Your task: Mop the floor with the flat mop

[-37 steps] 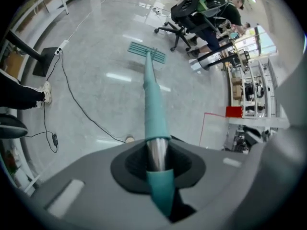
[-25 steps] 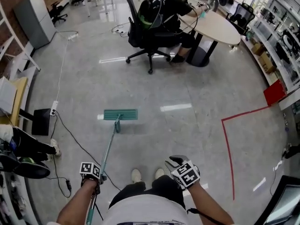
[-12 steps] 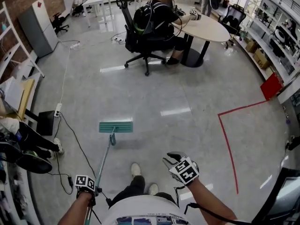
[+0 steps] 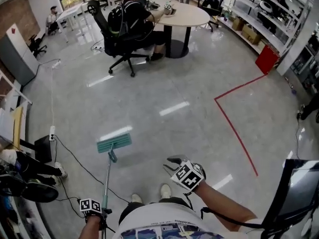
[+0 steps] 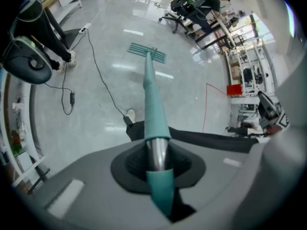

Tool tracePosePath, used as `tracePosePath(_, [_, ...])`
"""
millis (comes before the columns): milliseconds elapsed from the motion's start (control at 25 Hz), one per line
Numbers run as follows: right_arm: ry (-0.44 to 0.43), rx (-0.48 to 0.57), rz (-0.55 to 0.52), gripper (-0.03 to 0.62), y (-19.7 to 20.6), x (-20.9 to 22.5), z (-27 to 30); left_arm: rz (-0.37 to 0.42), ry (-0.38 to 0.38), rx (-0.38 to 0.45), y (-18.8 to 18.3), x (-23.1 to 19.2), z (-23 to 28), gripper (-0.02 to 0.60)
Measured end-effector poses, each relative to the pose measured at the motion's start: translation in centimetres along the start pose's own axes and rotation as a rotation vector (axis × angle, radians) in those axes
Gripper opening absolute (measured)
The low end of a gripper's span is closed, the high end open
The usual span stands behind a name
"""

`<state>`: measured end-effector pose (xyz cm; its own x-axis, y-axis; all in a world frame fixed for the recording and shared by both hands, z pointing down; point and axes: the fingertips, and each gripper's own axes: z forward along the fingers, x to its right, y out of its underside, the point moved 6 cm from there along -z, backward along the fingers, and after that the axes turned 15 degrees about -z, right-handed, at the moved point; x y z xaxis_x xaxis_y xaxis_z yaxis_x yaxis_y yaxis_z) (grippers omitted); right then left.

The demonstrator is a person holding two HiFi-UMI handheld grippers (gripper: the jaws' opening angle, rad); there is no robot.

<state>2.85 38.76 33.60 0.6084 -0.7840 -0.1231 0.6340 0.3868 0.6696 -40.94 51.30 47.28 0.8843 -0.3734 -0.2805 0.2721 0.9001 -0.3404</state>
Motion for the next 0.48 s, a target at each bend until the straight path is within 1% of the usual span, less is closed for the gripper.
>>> tracePosePath(80, [0.016,-0.008,0.008,0.115,-0.2,-0.4,-0.3,0.022,-0.008,-0.013,-0.6,-0.3,-0.2,0.069])
tracePosePath(200, [0.045,-0.021,0.035,0.115,-0.7,-1.5,-0.2,0.078,-0.023,-0.039,-1.5,-1.0,-0.4,0.069])
tracePosePath(400, [0.041,-0.036,0.035,0.114,-3.0,-3.7,1.6,0.141,-0.035,-0.055,-2.7,-2.8,-1.0,0.069])
tracePosePath(480, [0.040,-0.034,0.021,0.114,-4.4,-4.4,2.3,0.154,-0.046,-0.057,-3.0,-3.5,-1.2,0.069])
